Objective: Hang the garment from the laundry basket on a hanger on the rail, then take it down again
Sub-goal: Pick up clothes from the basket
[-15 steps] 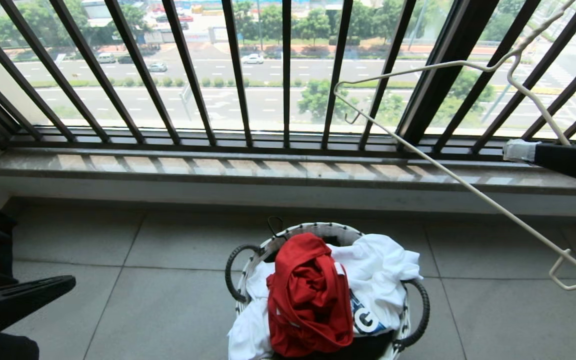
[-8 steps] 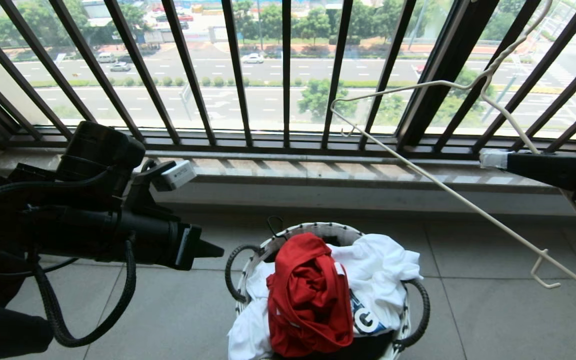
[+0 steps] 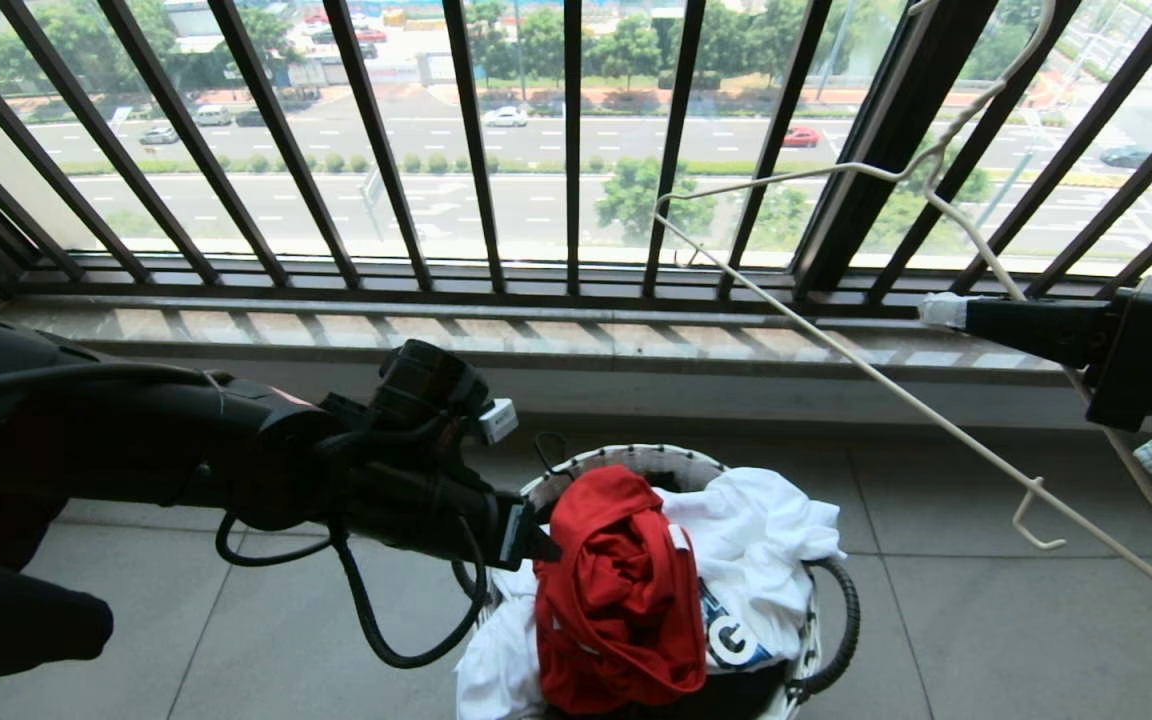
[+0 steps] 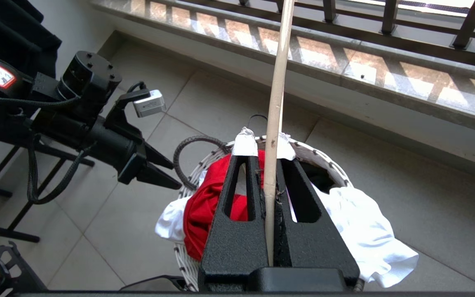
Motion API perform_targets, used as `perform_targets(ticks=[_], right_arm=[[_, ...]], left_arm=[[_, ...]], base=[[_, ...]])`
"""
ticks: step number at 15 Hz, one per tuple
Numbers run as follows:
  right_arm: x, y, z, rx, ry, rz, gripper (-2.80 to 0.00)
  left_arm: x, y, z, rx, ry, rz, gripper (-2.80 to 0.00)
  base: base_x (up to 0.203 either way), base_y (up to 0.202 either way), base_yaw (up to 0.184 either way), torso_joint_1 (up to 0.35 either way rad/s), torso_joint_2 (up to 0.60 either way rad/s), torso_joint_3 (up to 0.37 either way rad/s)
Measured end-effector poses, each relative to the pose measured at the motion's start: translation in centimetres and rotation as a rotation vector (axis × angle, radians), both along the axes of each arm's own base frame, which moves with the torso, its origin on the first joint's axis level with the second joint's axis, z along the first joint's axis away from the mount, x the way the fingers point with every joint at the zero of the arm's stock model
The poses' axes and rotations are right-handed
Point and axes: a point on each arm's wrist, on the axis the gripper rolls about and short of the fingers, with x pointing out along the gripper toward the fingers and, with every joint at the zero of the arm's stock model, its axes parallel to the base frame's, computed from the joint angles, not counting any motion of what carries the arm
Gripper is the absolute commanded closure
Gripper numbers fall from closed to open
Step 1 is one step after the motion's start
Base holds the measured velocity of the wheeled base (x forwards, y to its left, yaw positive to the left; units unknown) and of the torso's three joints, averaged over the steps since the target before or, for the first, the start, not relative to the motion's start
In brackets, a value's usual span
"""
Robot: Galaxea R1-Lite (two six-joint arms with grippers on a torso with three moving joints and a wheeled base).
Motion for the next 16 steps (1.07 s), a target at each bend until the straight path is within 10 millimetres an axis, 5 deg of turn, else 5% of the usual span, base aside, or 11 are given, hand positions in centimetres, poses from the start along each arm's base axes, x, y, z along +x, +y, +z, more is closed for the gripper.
perform_targets(ticks=[15, 16], right_arm=[[0.0, 0.0, 0.1, 0.001, -0.004, 0.000, 0.00], [0.0, 0.0, 0.1, 0.001, -0.004, 0.000, 0.00]], left_arm=[[0.8, -2.8, -4.6, 0.143, -0.084, 0.110, -2.80], [0.9, -2.9, -4.9, 0.151, -0.087, 0.114, 0.00]], base=[[0.000, 0.000, 0.000, 0.000, 0.00, 0.000], [0.000, 0.000, 0.000, 0.000, 0.00, 0.000]])
